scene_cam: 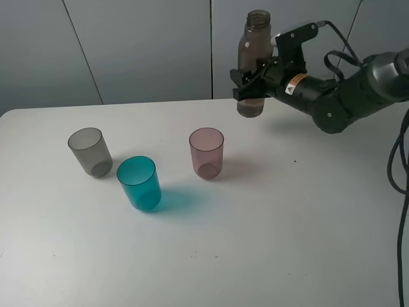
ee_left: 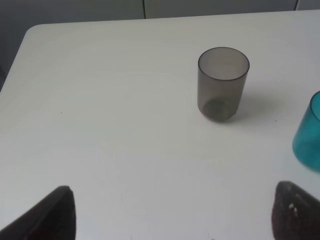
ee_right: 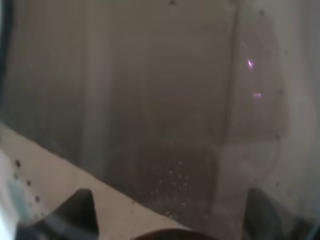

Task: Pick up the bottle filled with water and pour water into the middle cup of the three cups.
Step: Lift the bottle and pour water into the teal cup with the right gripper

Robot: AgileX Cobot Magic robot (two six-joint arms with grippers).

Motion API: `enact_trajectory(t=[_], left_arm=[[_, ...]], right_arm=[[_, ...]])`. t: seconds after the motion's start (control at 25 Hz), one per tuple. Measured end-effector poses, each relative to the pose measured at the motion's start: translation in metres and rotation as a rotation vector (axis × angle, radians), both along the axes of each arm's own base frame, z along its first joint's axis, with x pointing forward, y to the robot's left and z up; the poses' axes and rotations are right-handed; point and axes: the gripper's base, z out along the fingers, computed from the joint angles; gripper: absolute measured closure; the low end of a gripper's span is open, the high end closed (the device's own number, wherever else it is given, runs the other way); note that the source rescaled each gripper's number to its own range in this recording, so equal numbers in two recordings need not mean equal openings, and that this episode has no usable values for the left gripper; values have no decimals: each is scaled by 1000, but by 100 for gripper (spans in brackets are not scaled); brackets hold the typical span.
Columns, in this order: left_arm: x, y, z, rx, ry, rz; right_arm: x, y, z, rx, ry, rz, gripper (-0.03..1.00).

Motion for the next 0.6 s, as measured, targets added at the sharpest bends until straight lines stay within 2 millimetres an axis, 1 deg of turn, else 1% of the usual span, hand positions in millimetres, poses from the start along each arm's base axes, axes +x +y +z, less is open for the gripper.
enact_trajectory(t=[0.08, 0.24, 0.32, 0.4, 0.48, 0.6], left_arm=[[0, 0, 0, 0, 0, 0], [0, 0, 0, -2, 0, 1], [0, 0, 0, -2, 0, 1], [0, 0, 0, -2, 0, 1], [0, 0, 0, -3, 0, 2], [0, 0, 0, -3, 0, 2]], right_arm=[[4, 20, 8, -41, 5, 58, 93], [9, 60, 29, -76, -76, 184, 94], [10, 79, 33, -90, -117, 245, 94], [8, 99, 31, -107, -142, 307, 94], [5, 115, 26, -129, -158, 363, 94], [1, 129, 16, -191, -184, 454, 94]])
